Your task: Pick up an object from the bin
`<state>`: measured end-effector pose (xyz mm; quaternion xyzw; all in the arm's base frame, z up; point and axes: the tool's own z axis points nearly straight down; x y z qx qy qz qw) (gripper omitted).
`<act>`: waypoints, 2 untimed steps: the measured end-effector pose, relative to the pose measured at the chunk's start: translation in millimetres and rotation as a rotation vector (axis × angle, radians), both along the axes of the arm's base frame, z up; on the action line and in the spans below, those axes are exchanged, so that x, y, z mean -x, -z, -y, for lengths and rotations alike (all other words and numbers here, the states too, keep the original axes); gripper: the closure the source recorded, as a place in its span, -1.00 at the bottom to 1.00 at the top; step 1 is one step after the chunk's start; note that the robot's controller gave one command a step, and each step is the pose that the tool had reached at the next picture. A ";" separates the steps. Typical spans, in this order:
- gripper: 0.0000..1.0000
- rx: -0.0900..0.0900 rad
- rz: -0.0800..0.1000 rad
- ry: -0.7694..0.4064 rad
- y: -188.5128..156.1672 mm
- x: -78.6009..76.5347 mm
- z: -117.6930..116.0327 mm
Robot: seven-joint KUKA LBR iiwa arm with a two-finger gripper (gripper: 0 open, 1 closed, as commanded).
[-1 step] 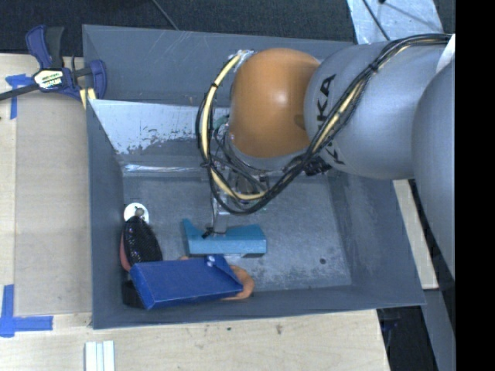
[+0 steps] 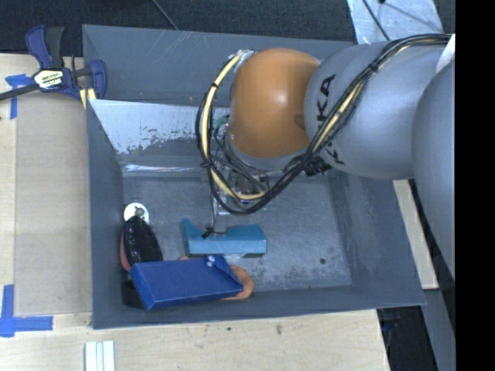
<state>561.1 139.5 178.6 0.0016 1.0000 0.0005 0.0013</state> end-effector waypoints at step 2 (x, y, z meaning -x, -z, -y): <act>1.00 0.003 -0.001 -0.164 81.3 44.3 19.4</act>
Offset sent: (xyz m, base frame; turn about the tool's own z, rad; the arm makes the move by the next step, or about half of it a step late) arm -0.0456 -0.0178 -0.0832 -0.1657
